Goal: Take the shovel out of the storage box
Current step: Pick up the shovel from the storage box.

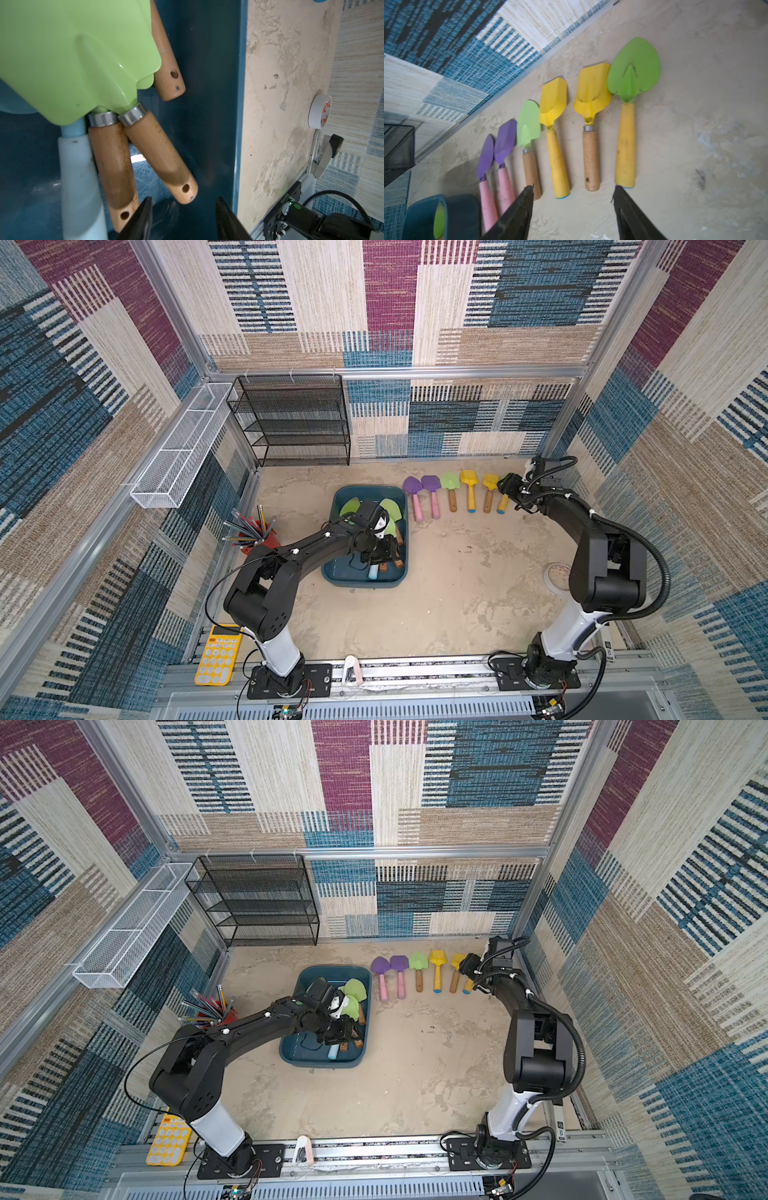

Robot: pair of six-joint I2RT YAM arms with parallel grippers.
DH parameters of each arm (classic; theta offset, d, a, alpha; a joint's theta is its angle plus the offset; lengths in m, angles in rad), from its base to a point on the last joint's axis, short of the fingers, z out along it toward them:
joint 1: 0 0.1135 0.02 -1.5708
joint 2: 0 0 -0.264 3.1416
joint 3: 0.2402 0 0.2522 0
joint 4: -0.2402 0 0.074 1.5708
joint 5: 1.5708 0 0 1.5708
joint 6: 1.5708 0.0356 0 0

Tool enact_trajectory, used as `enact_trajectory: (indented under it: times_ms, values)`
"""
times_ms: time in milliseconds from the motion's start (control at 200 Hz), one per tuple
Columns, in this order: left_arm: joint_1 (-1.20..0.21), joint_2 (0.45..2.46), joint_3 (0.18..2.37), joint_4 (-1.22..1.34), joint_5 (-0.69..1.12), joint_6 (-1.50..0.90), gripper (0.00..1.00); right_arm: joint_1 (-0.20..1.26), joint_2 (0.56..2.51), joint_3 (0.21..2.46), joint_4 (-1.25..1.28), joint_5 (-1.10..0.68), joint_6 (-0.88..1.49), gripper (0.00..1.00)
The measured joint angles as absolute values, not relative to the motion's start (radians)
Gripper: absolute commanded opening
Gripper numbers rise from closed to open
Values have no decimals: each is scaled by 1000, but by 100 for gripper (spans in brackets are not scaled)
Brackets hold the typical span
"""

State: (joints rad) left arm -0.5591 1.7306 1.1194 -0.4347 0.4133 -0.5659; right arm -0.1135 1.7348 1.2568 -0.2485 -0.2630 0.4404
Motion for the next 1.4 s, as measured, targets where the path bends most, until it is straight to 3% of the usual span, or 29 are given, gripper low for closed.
enact_trajectory:
  times_ms: [691, 977, 1397]
  values:
    - [-612, 1814, 1190, -566, 203, -568, 38, 4, 1642, 1199, -220, -315, 435, 62]
    - [-630, 1827, 1228, -618, 108, -524, 37, 27, 1649, 1195, -208, -317, 435, 62]
    - [-657, 1868, 1227, -575, 139, -531, 43, 33, 1641, 1151, -203, -322, 432, 62]
